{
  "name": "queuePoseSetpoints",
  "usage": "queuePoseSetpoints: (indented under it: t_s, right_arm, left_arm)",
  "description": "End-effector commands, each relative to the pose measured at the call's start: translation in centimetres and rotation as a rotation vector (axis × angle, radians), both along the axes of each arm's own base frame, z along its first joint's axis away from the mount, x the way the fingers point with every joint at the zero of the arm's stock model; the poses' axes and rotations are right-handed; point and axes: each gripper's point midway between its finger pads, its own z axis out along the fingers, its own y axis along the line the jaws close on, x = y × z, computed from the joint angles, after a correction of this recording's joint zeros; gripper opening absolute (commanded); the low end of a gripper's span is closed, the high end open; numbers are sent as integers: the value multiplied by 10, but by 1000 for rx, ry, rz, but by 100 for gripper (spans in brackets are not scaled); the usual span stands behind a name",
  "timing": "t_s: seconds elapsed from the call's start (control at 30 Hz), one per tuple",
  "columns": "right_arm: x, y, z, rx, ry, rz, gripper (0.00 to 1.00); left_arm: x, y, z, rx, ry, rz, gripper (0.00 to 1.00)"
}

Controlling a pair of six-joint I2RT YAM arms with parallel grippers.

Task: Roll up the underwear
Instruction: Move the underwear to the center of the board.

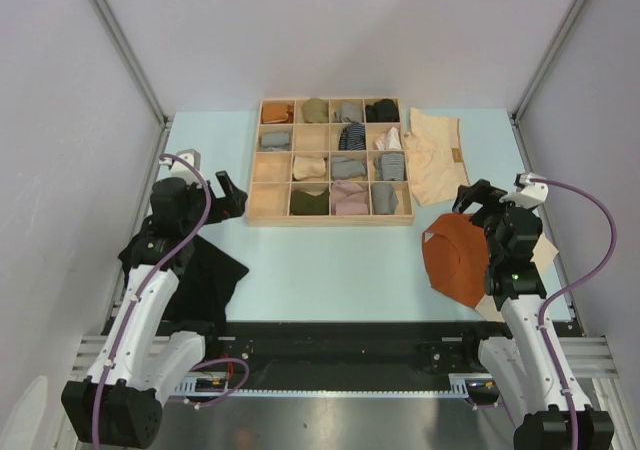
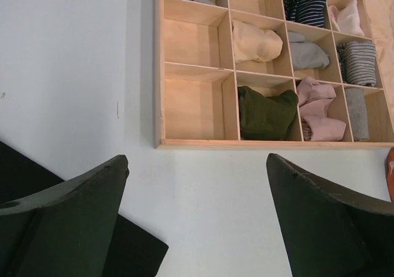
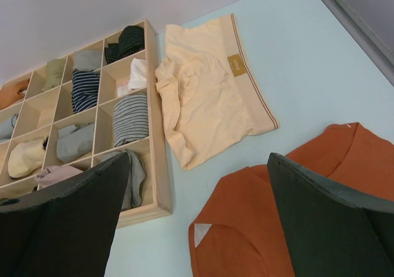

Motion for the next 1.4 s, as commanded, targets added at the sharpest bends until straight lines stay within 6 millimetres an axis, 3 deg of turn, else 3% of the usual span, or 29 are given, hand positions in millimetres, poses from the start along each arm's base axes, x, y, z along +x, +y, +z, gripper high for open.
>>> queuePoseSetpoints:
  t_s: [0.0, 0.23, 0.43, 0.47, 0.5, 0.57, 0.6, 0.63, 0.8, 1.03, 1.17, 1.37]
  right_arm:
    - [0, -1, 14, -9, -35, -4, 100]
    - [-1, 2, 18, -6, -35, 16, 100]
    - [3, 13, 6, 6, 35, 51, 98]
    - [2, 21, 3, 6, 62, 74, 97]
    - [3, 28, -14, 0, 138, 95, 97]
    - [3, 37, -22, -15, 200, 118, 96]
    - [-1, 48, -44, -27, 296, 143, 95]
    - [-2, 51, -52, -14, 332, 133, 94]
    - [-20, 99, -107, 9, 541, 238, 91]
    - [-34, 119, -162, 115, 743, 206, 86]
    - [-48, 115, -180, 145, 829, 132, 83]
    - [-60, 97, -188, 120, 877, 10, 83]
  left_arm:
    - [4, 5, 18, -8, -53, 33, 100]
    - [1, 13, 8, 33, -34, 56, 100]
    - [0, 0, 24, 119, -82, -21, 98]
    - [-3, -17, 23, 144, -68, -77, 98]
    - [-3, -18, 28, 171, -72, -68, 98]
    - [-4, -34, 28, 151, -80, -131, 99]
    - [-7, -47, 28, 116, -90, -193, 99]
    - [-7, -50, 27, 95, -88, -203, 99]
    - [-15, -48, 22, 86, -78, -197, 99]
    - [-24, -48, 27, 74, -103, -206, 100]
    - [-28, -52, 33, 55, -130, -229, 100]
    - [-31, -49, 41, 68, -161, -220, 100]
